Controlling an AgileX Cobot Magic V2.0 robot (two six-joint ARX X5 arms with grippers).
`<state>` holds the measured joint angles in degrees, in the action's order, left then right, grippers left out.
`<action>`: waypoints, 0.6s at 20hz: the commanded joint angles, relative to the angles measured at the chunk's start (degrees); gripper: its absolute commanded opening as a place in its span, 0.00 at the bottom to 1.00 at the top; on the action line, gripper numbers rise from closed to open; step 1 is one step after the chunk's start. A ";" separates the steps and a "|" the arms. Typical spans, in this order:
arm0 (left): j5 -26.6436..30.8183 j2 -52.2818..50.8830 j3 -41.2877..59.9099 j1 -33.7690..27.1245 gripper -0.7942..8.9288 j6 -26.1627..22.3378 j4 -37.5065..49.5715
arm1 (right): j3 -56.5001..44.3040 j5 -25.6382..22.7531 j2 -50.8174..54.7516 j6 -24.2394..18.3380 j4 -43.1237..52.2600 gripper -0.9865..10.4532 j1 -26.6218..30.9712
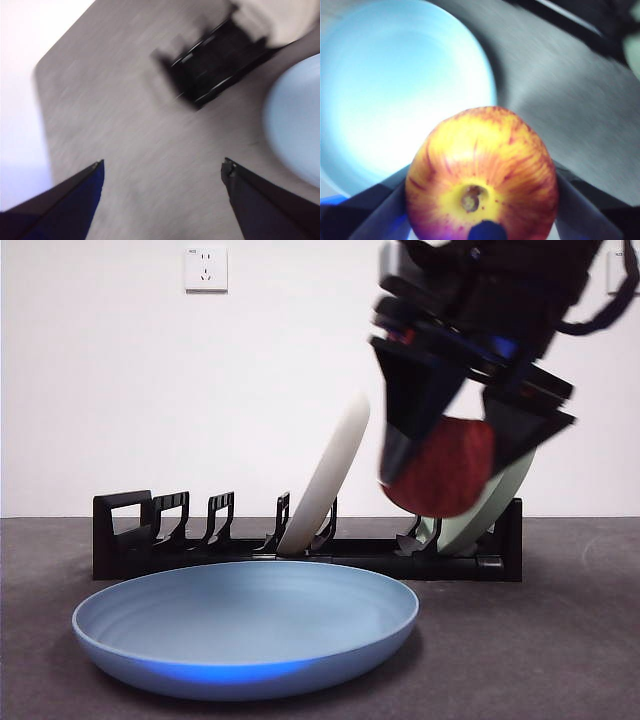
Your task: Take the blue plate from the plate rack,put the plate on the table,take the apple from the table,put the apple in the plate
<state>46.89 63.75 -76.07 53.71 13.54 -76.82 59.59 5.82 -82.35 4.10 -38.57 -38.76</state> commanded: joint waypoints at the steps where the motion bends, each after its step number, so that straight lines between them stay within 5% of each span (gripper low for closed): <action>1: 6.40 -4.26 6.05 -3.96 0.49 10.43 -3.06 | 0.87 0.24 -0.02 0.52 1.62 0.08 -2.49; 7: 8.17 -18.88 10.95 -10.08 0.49 13.77 -3.02 | 4.07 0.24 -3.10 0.50 4.79 0.08 -6.43; 12: 1.18 -28.83 10.95 -9.77 0.46 13.60 -2.99 | 9.75 0.24 -11.80 -0.59 5.38 0.08 -8.76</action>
<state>48.36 34.74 -65.56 43.88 26.63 -76.82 69.30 6.00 -93.43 3.88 -33.52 -47.35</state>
